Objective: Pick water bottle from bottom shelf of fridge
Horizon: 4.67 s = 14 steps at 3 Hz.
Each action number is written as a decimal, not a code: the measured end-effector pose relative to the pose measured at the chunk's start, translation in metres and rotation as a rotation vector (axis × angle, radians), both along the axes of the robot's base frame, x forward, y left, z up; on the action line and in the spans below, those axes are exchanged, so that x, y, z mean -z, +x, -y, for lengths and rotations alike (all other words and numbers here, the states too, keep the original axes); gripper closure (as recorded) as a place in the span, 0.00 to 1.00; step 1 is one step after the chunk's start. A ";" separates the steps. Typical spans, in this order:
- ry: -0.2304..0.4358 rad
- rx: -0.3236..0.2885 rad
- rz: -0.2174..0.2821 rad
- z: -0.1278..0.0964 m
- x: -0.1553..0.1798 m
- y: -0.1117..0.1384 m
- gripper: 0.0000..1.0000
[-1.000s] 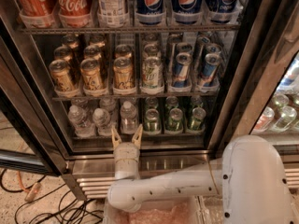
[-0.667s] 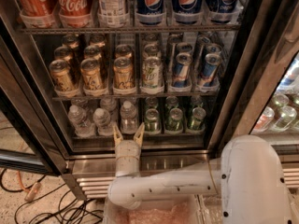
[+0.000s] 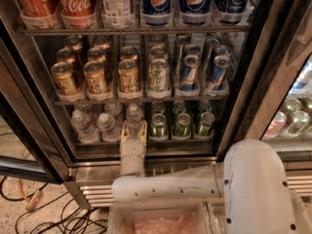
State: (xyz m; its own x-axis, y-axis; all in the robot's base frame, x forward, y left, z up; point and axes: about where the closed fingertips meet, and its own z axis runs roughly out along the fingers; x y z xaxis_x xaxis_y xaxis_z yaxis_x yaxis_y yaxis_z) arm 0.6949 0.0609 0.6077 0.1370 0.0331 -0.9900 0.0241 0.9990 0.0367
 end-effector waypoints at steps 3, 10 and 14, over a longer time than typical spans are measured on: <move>0.022 -0.021 0.025 -0.008 -0.010 -0.004 0.76; -0.018 -0.256 0.108 -0.023 -0.069 -0.071 1.00; -0.038 -0.380 0.081 -0.025 -0.071 -0.084 1.00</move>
Offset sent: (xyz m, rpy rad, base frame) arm 0.0023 0.0086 0.0050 0.0159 -0.0299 0.0185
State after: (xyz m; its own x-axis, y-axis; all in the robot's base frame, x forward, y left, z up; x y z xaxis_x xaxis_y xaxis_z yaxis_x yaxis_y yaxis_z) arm 0.6111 0.0860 0.6791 0.2002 0.0601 -0.9779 -0.3496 0.9368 -0.0140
